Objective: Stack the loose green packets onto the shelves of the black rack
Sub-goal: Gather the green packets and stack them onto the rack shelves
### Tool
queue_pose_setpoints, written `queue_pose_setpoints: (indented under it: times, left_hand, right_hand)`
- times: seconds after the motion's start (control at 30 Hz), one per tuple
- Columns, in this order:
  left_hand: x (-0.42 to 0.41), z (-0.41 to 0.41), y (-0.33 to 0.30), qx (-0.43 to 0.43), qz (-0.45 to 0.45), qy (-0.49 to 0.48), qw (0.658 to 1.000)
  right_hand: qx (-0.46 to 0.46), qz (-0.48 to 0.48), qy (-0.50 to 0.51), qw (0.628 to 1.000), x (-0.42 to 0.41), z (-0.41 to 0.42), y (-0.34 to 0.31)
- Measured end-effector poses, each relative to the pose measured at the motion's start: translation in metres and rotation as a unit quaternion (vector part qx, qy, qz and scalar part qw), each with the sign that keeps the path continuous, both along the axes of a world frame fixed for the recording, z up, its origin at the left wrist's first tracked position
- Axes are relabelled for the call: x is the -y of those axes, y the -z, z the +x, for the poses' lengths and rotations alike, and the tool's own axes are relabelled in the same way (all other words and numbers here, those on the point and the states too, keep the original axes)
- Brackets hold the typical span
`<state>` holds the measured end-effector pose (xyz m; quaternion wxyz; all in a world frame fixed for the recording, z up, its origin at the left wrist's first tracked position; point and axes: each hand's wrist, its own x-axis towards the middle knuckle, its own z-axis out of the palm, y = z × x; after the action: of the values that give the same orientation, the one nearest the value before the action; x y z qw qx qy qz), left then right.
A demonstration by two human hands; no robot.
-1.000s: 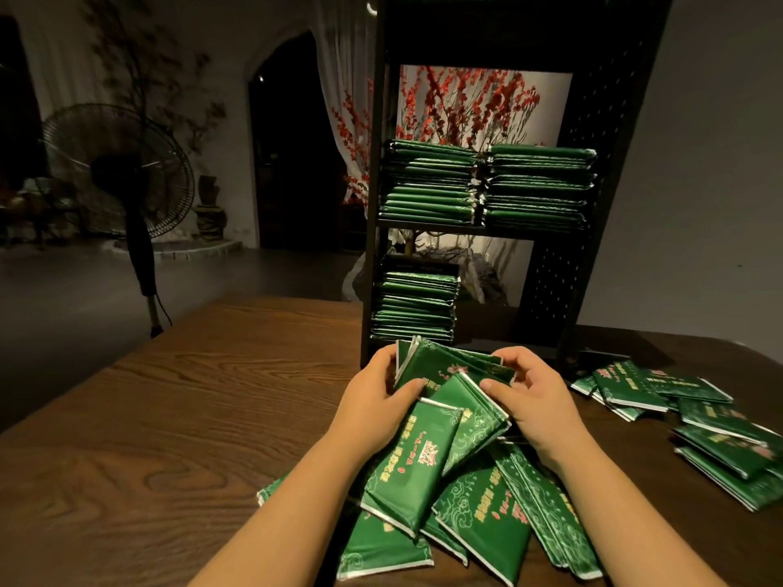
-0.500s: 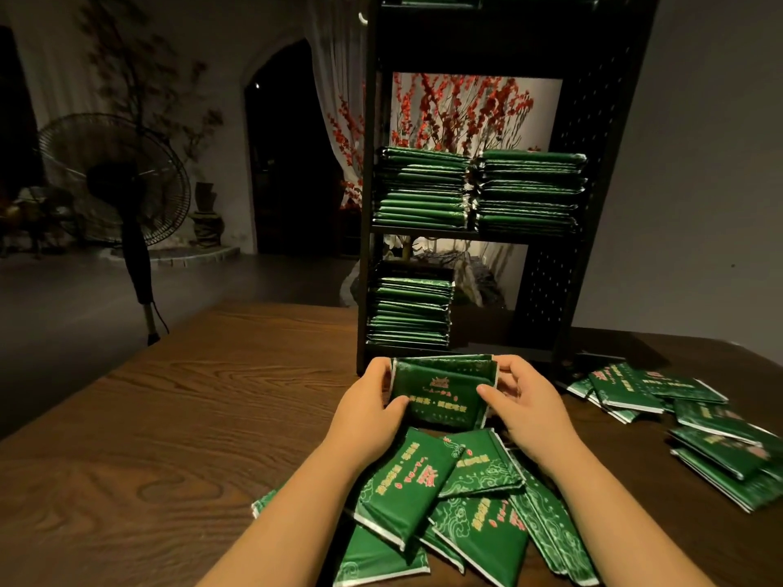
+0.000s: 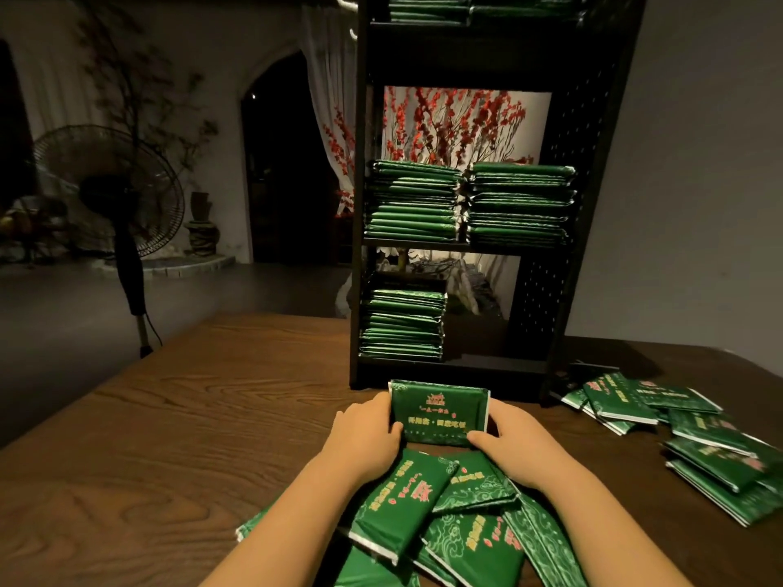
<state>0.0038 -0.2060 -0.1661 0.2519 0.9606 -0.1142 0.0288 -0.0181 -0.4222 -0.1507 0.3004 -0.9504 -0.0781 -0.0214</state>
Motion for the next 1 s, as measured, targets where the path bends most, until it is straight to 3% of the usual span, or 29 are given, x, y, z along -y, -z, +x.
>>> queue_pose_setpoints:
  times: [0.1, 0.23, 0.33, 0.47, 0.6, 0.73, 0.93, 1.0]
  left_hand:
    - [0.001, 0.003, -0.011, -0.008, -0.013, 0.018, 1.0]
    - [0.015, 0.01, -0.033, -0.013, -0.056, 0.043, 0.997]
    - [0.036, 0.017, -0.04, -0.06, -0.176, 0.026, 0.982]
    - [0.063, 0.022, -0.043, -0.128, -0.336, -0.003, 0.933]
    - [0.08, 0.032, -0.048, -0.232, -0.49, -0.052, 0.839]
    - [0.085, 0.043, -0.042, -0.282, -0.587, -0.096, 0.753]
    - [0.082, 0.042, -0.033, -0.324, -0.623, -0.122, 0.701]
    - [0.082, 0.042, -0.034, -0.336, -0.628, -0.115, 0.692]
  right_hand:
    - [0.02, 0.055, 0.022, 0.998, 0.006, 0.002, -0.001]
    - [0.021, 0.23, 0.058, 0.971, 0.014, 0.006, -0.004]
    - [-0.008, 0.329, 0.101, 0.939, 0.026, 0.012, -0.002]
    - [-0.016, 0.467, 0.152, 0.871, 0.037, 0.023, -0.003]
    - [-0.012, 0.564, 0.19, 0.804, 0.04, 0.031, -0.007]
    - [-0.048, 0.637, 0.195, 0.745, 0.039, 0.034, -0.006]
    - [-0.093, 0.726, 0.147, 0.666, 0.044, 0.037, 0.0]
    - [-0.095, 0.731, 0.132, 0.663, 0.045, 0.037, -0.001]
